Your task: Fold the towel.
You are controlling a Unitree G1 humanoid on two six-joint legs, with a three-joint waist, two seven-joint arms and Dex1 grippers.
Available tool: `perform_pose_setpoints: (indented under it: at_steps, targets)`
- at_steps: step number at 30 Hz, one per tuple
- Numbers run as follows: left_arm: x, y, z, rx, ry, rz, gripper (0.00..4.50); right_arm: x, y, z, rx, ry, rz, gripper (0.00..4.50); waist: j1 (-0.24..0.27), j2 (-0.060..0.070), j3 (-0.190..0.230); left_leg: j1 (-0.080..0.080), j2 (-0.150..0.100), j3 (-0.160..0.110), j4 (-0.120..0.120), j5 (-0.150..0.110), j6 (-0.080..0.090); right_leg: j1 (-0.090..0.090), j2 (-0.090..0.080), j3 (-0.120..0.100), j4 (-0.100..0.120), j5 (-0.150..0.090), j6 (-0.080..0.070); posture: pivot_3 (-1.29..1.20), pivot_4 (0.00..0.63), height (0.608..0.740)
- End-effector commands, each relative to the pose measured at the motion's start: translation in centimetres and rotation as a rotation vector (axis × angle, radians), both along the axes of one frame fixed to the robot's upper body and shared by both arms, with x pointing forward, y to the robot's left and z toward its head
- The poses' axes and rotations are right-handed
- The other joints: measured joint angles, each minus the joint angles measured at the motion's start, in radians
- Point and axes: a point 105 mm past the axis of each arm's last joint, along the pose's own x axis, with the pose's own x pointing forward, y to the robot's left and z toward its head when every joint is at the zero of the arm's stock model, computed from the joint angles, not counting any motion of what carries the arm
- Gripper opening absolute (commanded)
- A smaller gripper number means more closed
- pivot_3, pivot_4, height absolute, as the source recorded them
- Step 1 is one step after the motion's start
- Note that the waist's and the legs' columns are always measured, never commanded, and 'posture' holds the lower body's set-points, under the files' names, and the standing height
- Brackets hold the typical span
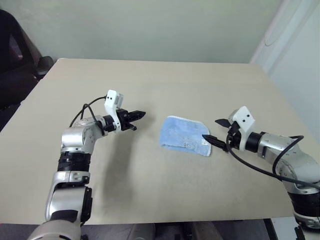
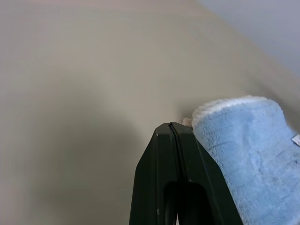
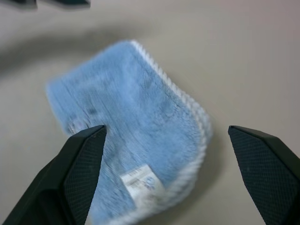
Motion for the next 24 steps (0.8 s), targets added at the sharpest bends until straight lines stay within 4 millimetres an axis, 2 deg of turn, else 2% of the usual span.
perform_pose_setpoints:
  at_steps: [1,7,11,17,24]
  targets:
    - [-0.3,-0.6,1.4,-0.003,-0.064,-0.025,0.00,-0.1,-1.8,-0.1,0.214,0.156,-0.071,4.45,0.001,0.000,0.000,0.000,0.000,0.000,0.000,0.000,0.000,0.000,0.000,0.000,0.000,0.000,0.000,0.00,0.150,0.740]
    - [-0.5,-1.4,1.3,-0.017,-0.052,-0.049,0.00,0.5,-4.2,-3.2,0.407,0.419,-0.208,4.45,0.000,0.000,0.000,0.000,0.000,0.000,-0.001,0.000,0.000,0.000,0.000,0.001,0.000,0.000,0.000,0.00,0.150,0.740]
    - [-0.5,-1.7,1.2,-0.021,-0.048,-0.059,0.00,0.8,-4.5,-4.4,0.460,0.500,-0.229,4.45,-0.001,0.000,0.000,0.000,0.000,0.000,-0.001,0.000,0.000,-0.001,0.000,0.001,0.002,0.000,0.000,0.00,0.150,0.740]
    - [-0.4,-1.9,1.1,-0.021,-0.043,-0.065,0.00,1.2,-3.2,-5.2,0.523,0.574,-0.191,4.45,-0.006,0.000,0.000,0.001,0.000,0.000,0.000,0.000,0.000,-0.001,0.000,0.001,0.002,0.001,-0.001,0.00,0.150,0.740]
    - [-0.5,-1.8,0.6,-0.010,-0.037,-0.073,0.00,1.4,0.1,-5.4,0.553,0.617,-0.098,4.45,-0.029,-0.001,0.000,0.004,0.001,0.000,-0.001,0.000,0.000,-0.001,0.001,0.000,0.003,0.002,-0.003,0.00,0.150,0.740]
